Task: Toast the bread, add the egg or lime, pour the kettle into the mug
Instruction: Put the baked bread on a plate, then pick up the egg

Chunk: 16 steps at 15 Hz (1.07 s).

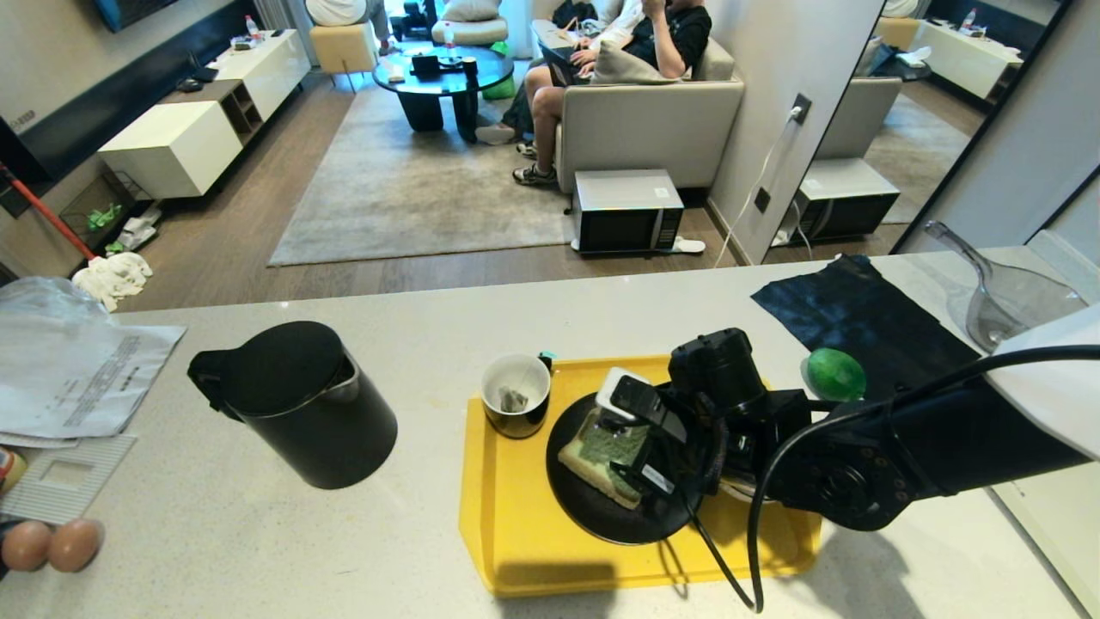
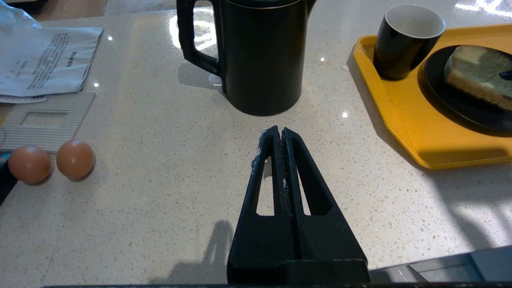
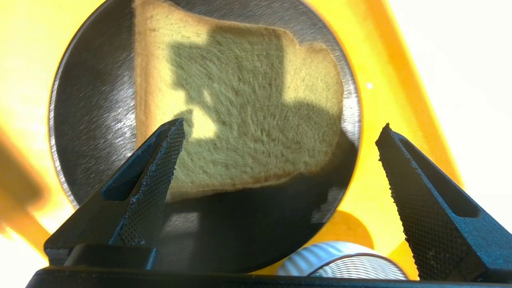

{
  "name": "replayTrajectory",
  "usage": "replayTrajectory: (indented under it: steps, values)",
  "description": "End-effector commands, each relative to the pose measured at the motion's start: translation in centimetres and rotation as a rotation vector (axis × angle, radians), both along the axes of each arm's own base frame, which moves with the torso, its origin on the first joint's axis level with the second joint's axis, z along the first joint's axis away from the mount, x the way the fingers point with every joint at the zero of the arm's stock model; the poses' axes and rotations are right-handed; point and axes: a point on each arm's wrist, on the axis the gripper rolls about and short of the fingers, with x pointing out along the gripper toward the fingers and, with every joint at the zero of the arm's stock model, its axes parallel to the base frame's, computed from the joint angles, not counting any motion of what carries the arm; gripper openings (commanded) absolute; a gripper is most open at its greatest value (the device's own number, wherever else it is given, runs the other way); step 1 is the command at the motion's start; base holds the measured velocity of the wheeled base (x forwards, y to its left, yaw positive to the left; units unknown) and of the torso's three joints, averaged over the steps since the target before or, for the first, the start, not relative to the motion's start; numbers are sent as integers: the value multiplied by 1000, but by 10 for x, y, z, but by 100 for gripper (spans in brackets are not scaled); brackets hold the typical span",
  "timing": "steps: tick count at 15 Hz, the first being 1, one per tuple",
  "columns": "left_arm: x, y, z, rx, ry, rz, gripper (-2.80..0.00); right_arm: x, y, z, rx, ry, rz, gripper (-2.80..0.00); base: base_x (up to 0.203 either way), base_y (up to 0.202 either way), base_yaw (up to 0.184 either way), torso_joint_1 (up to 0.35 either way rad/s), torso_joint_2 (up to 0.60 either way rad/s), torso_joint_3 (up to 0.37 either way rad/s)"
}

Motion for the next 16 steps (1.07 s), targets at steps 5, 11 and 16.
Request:
replayTrajectory:
  steps: [5,11,16]
  values:
    - [1,0,-5,0,15,-1,-280,0,0,15,28,-44,0,0,0,0,0,0,0,0]
    - [1,0,-5,0,15,-1,-280,-22,-16,80,189,-168,-30,0,0,0,0,0,0,0]
    - [1,0,-5,0,15,-1,-280,-57,-41,125,316,-243,-52,0,0,0,0,0,0,0]
